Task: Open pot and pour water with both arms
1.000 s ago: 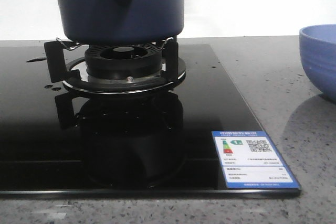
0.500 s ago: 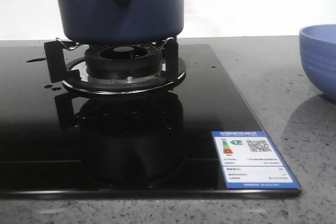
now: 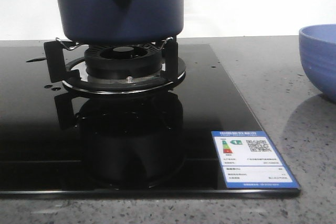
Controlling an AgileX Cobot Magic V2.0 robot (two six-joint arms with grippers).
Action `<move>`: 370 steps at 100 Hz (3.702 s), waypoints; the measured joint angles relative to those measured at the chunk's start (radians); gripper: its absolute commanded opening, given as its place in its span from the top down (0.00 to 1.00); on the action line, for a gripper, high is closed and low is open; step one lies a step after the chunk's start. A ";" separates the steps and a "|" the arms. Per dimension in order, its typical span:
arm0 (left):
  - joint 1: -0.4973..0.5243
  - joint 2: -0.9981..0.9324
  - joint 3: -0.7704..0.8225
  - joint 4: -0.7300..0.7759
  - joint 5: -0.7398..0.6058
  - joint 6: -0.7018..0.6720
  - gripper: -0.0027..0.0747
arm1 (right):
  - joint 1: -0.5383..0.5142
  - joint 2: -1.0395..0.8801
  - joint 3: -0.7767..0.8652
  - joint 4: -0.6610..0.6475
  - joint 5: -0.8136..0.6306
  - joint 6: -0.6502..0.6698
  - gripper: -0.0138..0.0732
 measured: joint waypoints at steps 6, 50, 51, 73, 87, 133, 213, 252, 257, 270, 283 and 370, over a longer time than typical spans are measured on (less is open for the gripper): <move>0.000 0.024 -0.010 0.000 0.000 0.004 0.28 | 0.000 0.000 0.000 0.000 -0.002 0.000 0.25; -0.034 0.085 -0.030 -0.030 0.013 0.102 0.28 | 0.000 0.000 0.000 0.002 -0.032 0.000 0.25; -0.033 0.087 -0.030 -0.029 0.013 0.102 0.28 | 0.000 0.000 0.000 0.002 -0.034 0.000 0.25; -0.045 0.118 -0.038 -0.095 0.017 0.117 0.29 | 0.000 0.000 0.000 0.004 -0.043 0.000 0.25; -0.045 0.144 -0.051 -0.120 0.028 0.120 0.33 | 0.000 0.000 0.000 0.004 -0.046 0.000 0.25; -0.080 0.154 -0.069 -0.126 0.023 0.126 0.63 | 0.000 0.000 0.000 0.004 -0.071 0.000 0.25; 0.085 -0.015 -0.097 -0.127 0.079 -0.010 0.73 | 0.000 0.000 0.000 0.004 -0.112 0.000 0.25; 0.163 -0.266 -0.099 0.062 0.068 -0.216 0.73 | -0.070 0.230 -0.118 -0.068 -0.166 0.129 0.25; 0.163 -0.295 -0.099 0.085 0.068 -0.240 0.73 | -0.099 0.283 -0.162 -0.119 -0.102 0.180 0.25; 0.159 -0.357 -0.099 0.149 0.064 -0.297 0.73 | -0.163 0.399 -0.264 -0.265 0.068 0.273 0.25; 0.125 -0.385 -0.086 0.168 0.038 -0.315 0.73 | -0.181 0.431 -0.297 -0.416 0.124 0.349 0.25; 0.091 -0.388 -0.047 0.160 -0.010 -0.319 0.73 | -0.184 0.582 -0.188 -0.412 0.036 0.422 0.68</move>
